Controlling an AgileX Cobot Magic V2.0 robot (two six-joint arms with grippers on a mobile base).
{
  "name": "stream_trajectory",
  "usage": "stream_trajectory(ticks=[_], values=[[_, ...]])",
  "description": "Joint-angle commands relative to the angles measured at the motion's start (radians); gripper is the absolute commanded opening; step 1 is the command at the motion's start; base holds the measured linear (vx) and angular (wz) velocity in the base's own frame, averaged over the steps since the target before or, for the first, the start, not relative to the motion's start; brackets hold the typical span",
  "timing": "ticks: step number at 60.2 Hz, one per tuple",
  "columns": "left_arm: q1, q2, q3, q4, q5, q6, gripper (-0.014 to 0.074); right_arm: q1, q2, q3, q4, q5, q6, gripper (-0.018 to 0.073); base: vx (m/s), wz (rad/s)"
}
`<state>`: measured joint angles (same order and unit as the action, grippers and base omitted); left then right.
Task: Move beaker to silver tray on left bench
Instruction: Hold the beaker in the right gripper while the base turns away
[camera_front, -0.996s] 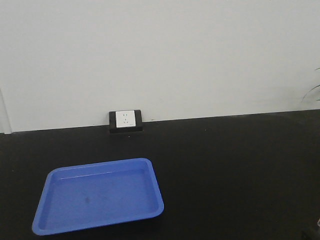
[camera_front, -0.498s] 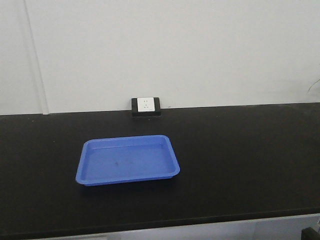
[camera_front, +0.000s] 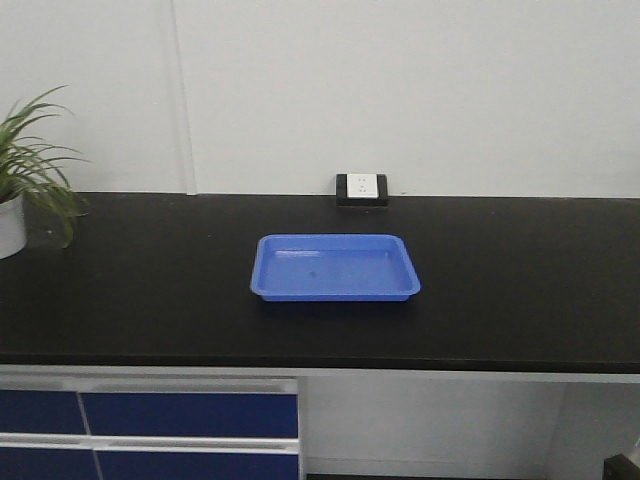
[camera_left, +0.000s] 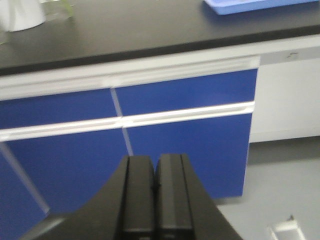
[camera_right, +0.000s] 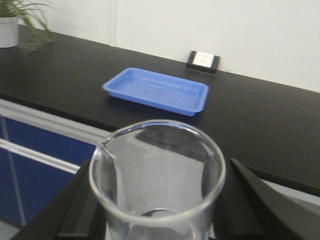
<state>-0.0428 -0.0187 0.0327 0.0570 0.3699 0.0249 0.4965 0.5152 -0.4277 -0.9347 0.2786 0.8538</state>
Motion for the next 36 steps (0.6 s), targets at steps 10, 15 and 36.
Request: stream_trajectory(ticks=[10,15,36], values=[[-0.007,-0.007,0.02,-0.003,-0.075,-0.002,0.0001,-0.003,0.001,-0.032,-0.03,-0.046,-0.003,-0.0011,-0.38,0.39],[-0.007,-0.007,0.02,-0.003,-0.075,-0.002,0.0001,-0.003,0.001,-0.032,-0.03,-0.046,-0.003,-0.0011,-0.36,0.46],[-0.007,-0.007,0.02,-0.003,-0.075,-0.002,0.0001,-0.003,0.001,-0.032,-0.03,-0.046,-0.003,-0.0011,-0.33,0.55]])
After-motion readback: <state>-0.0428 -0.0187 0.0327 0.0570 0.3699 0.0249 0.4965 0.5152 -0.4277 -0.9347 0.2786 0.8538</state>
